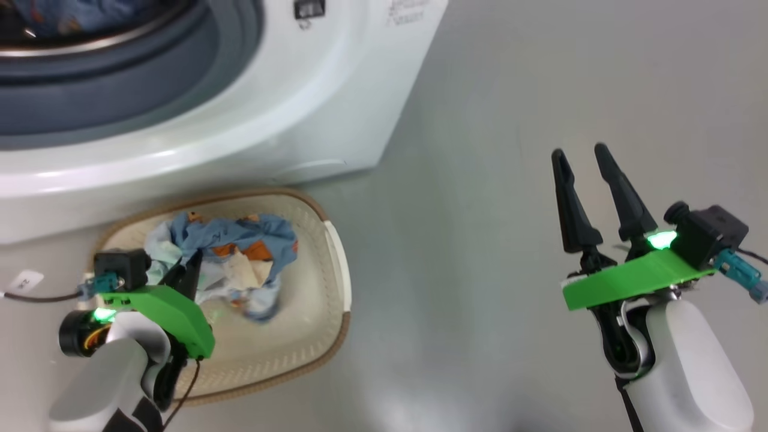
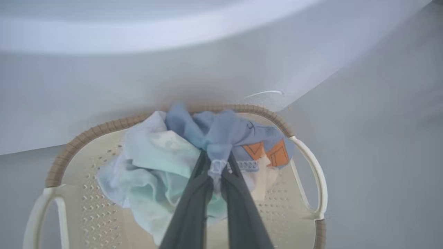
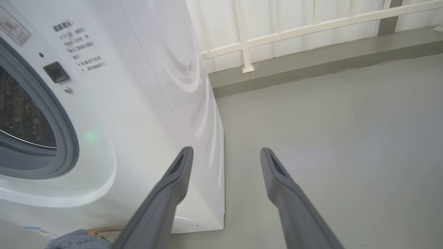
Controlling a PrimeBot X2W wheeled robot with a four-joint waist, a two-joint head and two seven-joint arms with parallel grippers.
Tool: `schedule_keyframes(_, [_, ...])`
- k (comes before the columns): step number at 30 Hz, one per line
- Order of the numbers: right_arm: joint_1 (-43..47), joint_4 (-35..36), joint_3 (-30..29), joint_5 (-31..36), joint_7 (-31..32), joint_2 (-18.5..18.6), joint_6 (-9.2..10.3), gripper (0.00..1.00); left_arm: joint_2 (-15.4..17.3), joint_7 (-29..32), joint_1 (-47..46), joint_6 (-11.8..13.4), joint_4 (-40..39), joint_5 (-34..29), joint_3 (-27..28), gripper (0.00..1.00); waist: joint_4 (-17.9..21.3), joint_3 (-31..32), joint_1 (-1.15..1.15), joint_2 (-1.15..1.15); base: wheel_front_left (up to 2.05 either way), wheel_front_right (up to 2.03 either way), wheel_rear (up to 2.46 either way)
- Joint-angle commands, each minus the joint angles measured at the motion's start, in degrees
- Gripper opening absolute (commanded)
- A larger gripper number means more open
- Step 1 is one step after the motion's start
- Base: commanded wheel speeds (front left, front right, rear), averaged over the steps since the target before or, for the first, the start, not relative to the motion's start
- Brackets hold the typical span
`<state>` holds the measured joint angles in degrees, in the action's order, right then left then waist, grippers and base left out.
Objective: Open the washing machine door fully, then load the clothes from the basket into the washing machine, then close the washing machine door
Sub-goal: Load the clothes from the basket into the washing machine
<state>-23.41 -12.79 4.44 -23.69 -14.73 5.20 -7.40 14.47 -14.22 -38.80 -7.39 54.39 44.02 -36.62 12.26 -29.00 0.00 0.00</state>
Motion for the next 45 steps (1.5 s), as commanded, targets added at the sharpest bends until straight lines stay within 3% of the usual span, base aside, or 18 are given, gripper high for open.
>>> schedule_keyframes(1, [1.7,0.9,0.8,0.5,-0.3,0.4,-0.09,1.00,1.8,-0.8,1.7,0.2,-2.1,-0.6,2.6,0.00,-2.8,4.7,0.00,0.00,0.00,0.00,0.00])
schedule_keyframes(8, [4.3,0.2,0.6,0.3,-0.3,1.6,-0.09,1.00,1.5,-0.8,8.3,2.2,-14.1,-5.5,9.3,0.00,-4.8,9.9,0.00,0.00,0.00,0.00,0.00])
schedule_keyframes(19, [7.8,-0.6,0.5,-0.2,-0.3,3.1,-0.09,1.00,-1.8,-0.8,18.2,5.0,-33.8,-12.9,20.1,0.00,-6.5,16.9,0.00,0.00,0.00,0.00,0.00])
schedule_keyframes(28, [9.2,-0.7,0.8,-0.5,-0.3,3.8,-0.09,1.00,-3.6,-0.8,22.1,6.0,-43.7,-17.0,25.0,0.00,-6.7,19.4,0.00,0.00,0.00,0.00,0.00])
schedule_keyframes(36, [9.7,-0.7,1.0,-0.8,-0.3,4.3,-0.09,1.00,-4.5,-0.8,24.2,6.6,-48.7,-19.3,26.7,0.00,-6.6,20.3,0.00,0.00,0.00,0.00,0.00])
schedule_keyframes(45, [9.5,-0.8,1.4,-1.1,-0.3,4.5,-0.09,1.00,-3.9,-0.7,21.5,6.7,-46.3,-19.8,26.8,0.00,-6.0,20.2,0.00,0.00,0.00,0.00,0.00])
